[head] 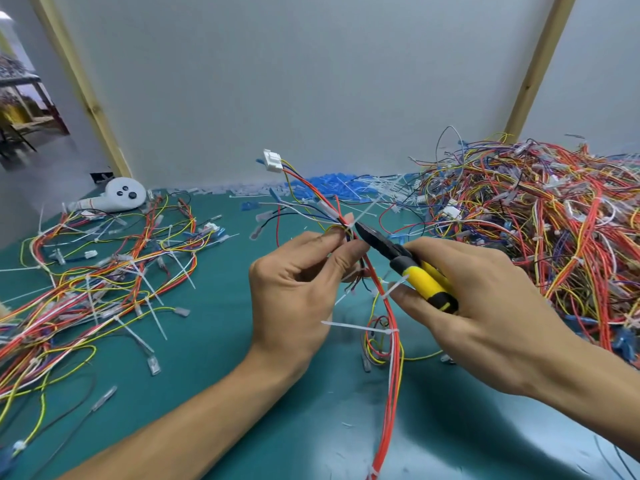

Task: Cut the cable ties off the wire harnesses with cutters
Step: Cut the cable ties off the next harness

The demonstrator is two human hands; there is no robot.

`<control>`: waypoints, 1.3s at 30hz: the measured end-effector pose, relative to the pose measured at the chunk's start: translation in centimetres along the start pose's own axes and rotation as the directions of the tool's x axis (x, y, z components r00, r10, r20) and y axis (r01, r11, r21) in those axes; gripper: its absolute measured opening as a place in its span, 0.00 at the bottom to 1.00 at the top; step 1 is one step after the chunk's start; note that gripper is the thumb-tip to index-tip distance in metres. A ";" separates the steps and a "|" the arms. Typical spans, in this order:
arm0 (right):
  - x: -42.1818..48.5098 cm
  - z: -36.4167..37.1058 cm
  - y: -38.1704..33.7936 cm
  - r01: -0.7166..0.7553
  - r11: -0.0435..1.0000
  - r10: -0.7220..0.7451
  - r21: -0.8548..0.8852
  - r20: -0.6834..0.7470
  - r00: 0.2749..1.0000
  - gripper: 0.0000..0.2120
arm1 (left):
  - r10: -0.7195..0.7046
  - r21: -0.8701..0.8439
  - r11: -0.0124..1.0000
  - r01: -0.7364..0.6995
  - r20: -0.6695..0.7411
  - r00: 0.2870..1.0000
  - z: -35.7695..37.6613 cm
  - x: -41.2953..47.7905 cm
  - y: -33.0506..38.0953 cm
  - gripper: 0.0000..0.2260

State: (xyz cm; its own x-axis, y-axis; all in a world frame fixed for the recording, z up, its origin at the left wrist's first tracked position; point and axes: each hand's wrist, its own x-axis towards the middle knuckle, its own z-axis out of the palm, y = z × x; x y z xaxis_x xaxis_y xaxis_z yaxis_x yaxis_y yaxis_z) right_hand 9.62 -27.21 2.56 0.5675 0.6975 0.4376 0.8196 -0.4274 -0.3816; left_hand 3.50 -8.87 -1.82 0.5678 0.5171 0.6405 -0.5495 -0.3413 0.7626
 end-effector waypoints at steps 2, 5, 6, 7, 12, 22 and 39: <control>0.1 -0.1 0.0 0.009 1.000 -0.009 0.013 0.001 1.000 0.10 | 0.010 0.006 1.000 -0.010 0.008 1.000 0.0 -0.1 0.0 0.06; 0.0 -0.4 0.1 0.023 0.999 -0.024 0.025 0.018 1.000 0.10 | 0.011 0.000 1.000 -0.011 0.023 1.000 0.1 -0.2 -0.1 0.05; 0.0 -0.5 0.2 0.025 0.999 -0.026 0.036 0.027 0.999 0.11 | 0.009 -0.014 1.000 -0.009 0.020 1.000 0.1 -0.2 -0.1 0.05; 0.1 -0.6 0.2 0.028 0.999 -0.030 0.045 0.034 0.999 0.11 | 0.008 -0.025 1.000 -0.007 0.016 1.000 0.1 -0.2 -0.2 0.05; 0.3 -1.0 0.7 0.036 0.994 -0.040 0.107 0.033 0.999 0.13 | 0.098 0.039 0.994 -0.099 0.030 0.995 -0.6 0.1 0.6 0.03; 0.2 -1.6 1.2 0.086 0.996 -0.086 -0.001 0.092 0.992 0.07 | 0.110 0.321 0.932 -0.171 0.200 0.974 -1.6 1.0 0.8 0.10; 0.7 -2.3 2.3 0.172 0.984 -0.170 -0.041 0.049 0.984 0.07 | 0.074 0.280 0.951 -0.130 0.200 0.977 -1.9 1.4 0.8 0.09</control>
State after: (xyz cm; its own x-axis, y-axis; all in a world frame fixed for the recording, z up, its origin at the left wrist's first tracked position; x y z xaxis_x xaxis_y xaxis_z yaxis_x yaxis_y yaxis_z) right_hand 12.11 -29.00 3.85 0.4153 0.7874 0.4556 0.9075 -0.3243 -0.2668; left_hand 2.71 -6.94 -0.45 0.6364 0.3230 0.7005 -0.4248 -0.6113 0.6677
